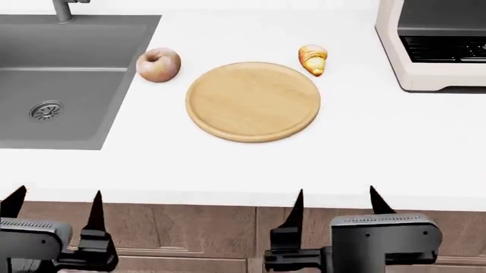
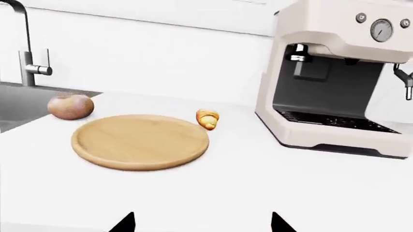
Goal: Place the pastries on the plates.
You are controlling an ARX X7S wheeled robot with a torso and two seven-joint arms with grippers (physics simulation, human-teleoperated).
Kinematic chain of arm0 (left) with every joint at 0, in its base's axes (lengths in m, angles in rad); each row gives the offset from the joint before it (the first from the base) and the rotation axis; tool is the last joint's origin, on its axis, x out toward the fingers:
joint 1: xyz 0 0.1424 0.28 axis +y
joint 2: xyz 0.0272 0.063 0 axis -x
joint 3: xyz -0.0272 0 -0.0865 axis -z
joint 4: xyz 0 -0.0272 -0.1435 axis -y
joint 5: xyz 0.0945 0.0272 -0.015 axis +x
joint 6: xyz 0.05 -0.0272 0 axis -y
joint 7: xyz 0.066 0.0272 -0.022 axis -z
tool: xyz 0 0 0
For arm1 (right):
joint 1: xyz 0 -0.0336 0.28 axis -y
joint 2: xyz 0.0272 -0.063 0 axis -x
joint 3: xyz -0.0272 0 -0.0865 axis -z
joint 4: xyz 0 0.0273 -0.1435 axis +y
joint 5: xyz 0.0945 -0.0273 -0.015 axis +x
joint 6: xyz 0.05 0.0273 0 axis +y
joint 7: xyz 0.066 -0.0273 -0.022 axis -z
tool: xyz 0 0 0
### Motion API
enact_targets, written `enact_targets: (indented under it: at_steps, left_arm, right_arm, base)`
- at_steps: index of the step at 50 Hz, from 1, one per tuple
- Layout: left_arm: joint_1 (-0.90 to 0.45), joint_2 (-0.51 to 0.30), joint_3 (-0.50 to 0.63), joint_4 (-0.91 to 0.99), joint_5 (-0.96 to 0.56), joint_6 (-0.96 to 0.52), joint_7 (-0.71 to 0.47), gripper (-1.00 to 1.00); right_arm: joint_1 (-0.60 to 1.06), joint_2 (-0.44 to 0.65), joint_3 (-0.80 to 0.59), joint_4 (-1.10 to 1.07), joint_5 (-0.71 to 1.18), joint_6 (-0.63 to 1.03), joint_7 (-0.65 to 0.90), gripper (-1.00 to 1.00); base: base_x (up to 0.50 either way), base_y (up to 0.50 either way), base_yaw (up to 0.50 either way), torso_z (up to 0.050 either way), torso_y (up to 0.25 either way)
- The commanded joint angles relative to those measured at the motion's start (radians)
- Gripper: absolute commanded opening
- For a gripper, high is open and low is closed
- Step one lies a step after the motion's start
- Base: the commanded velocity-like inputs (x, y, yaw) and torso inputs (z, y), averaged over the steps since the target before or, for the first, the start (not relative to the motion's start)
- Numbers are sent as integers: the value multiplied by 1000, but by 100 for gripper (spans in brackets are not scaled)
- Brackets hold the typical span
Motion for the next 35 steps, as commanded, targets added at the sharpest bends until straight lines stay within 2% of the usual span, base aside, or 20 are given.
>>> enact_targets:
  at_steps: [1,8,13,35]
  left_arm:
    - [-209,-54,21,109,-13,-329,49,100]
    - [-329,-69,18,25,-27,-397,68,100]
    - [-335,-54,0,-8,-36,-392,58,100]
    - [-332,-81,27,49,-47,-452,59,100]
  right_arm:
    - [229,65,46,-150,47,355,-71,100]
    - [336,101,42,-104,75,464,-114,100]
    - [323,123,23,-63,81,410,-146,100]
    - [333,141,25,-51,113,447,-170,100]
  base:
    - [0,0,0,0,0]
    - [0,0,0,0,0]
    - [46,0,0,0,0]
    - [495,-7,0,0,0]
